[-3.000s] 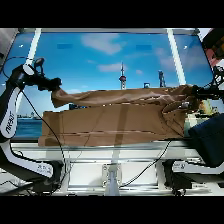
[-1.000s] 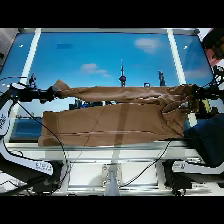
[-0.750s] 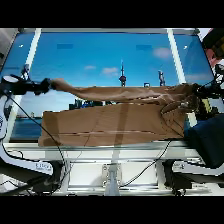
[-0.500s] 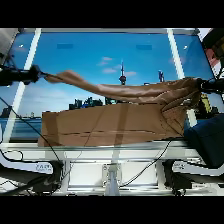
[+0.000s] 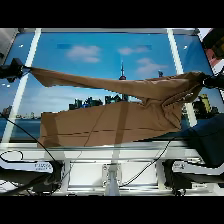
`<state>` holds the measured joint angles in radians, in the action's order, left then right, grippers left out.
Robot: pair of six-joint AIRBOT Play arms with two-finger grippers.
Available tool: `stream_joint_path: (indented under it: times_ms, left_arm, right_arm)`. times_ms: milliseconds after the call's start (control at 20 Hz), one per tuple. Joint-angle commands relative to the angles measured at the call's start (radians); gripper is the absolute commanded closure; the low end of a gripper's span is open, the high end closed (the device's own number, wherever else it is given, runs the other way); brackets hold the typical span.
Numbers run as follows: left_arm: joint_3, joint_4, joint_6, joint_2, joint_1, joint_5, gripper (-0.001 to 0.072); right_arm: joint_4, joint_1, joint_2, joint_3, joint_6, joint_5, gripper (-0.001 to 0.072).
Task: Fold the clothes and pants, and hang the long-sleeved shirts on hangers.
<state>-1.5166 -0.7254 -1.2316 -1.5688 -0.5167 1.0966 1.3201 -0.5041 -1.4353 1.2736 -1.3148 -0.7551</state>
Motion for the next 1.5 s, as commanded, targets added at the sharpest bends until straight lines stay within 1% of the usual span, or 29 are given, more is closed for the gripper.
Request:
stream_joint_path:
  times_ms: [0, 50, 100, 200, 250, 300, 350, 400, 500, 550, 600, 700, 800, 900, 1050, 1200, 1250, 1300, 1350, 1450]
  left_arm:
    - [-0.003, 0.204, 0.183, 0.001, 0.008, -0.077, 0.0687]
    - [-0.003, 0.27, 0.258, 0.001, 0.008, -0.086, 0.0687]
    - [-0.003, 0.315, 0.314, 0.001, 0.008, -0.102, 0.0687]
    - [-0.003, 0.341, 0.344, 0.001, 0.009, -0.161, 0.0688]
    - [-0.003, 0.331, 0.364, 0.0, 0.012, -0.166, 0.0688]
    - [-0.002, 0.284, 0.364, 0.0, 0.015, -0.159, 0.0688]
    - [-0.002, 0.181, 0.337, 0.0, 0.019, -0.131, 0.0688]
    - [0.001, 0.043, 0.271, -0.002, 0.028, -0.094, 0.0688]
    - [0.054, -0.288, 0.111, -0.002, 0.058, -0.031, 0.0688]
    - [0.102, -0.39, 0.073, -0.001, 0.07, -0.015, 0.0689]
    - [0.157, -0.449, 0.054, -0.001, 0.077, -0.01, 0.0688]
    - [0.279, -0.488, 0.04, -0.001, 0.08, -0.02, 0.0688]
    - [0.354, -0.527, 0.02, -0.001, 0.077, -0.041, 0.0688]
    - [0.382, -0.562, 0.0, -0.001, 0.077, -0.045, 0.0687]
    - [0.384, -0.557, 0.0, -0.001, 0.079, -0.045, 0.0687]
    - [0.384, -0.542, 0.0, -0.001, 0.082, -0.045, 0.0687]
    - [0.384, -0.537, 0.0, -0.001, 0.082, -0.045, 0.0687]
    - [0.384, -0.526, 0.0, -0.001, 0.082, -0.045, 0.0687]
    - [0.384, -0.515, 0.0, -0.001, 0.082, -0.045, 0.0687]
    - [0.384, -0.496, 0.0, -0.001, 0.082, -0.045, 0.0687]
  right_arm:
    - [-0.117, 0.0, -0.001, 0.001, 0.0, 0.076, 0.0672]
    - [-0.123, 0.0, -0.001, 0.001, 0.0, 0.089, 0.0672]
    - [-0.13, 0.0, -0.001, 0.001, 0.0, 0.094, 0.0672]
    - [-0.144, 0.0, -0.001, 0.001, 0.0, 0.09, 0.0672]
    - [-0.151, 0.0, -0.001, 0.001, -0.001, 0.086, 0.0672]
    - [-0.159, 0.0, -0.001, 0.001, -0.001, 0.085, 0.0671]
    - [-0.167, 0.0, -0.001, 0.001, -0.001, 0.085, 0.0671]
    - [-0.171, 0.0, -0.001, 0.001, -0.001, 0.085, 0.0671]
    - [-0.171, 0.0, -0.002, 0.001, -0.001, 0.085, 0.0672]
    - [-0.171, 0.0, -0.002, 0.001, -0.001, 0.085, 0.0671]
    - [-0.171, 0.0, -0.002, 0.001, -0.001, 0.085, 0.0671]
    - [-0.163, 0.0, -0.002, 0.001, 0.0, 0.087, 0.0672]
    - [-0.149, 0.0, -0.002, 0.001, 0.0, 0.091, 0.0671]
    - [-0.142, 0.0, -0.002, 0.001, 0.0, 0.105, 0.0671]
    - [-0.143, 0.0, -0.002, 0.001, 0.0, 0.143, 0.067]
    - [-0.136, 0.0, -0.001, 0.001, 0.0, 0.149, 0.0669]
    - [-0.134, 0.0, -0.001, 0.001, 0.0, 0.142, 0.0548]
    - [-0.128, 0.0, -0.001, 0.001, 0.0, 0.142, 0.024]
    - [-0.117, 0.0, -0.001, 0.001, -0.001, 0.141, 0.0032]
    - [-0.103, -0.001, 0.003, 0.002, -0.004, 0.102, 0.0029]
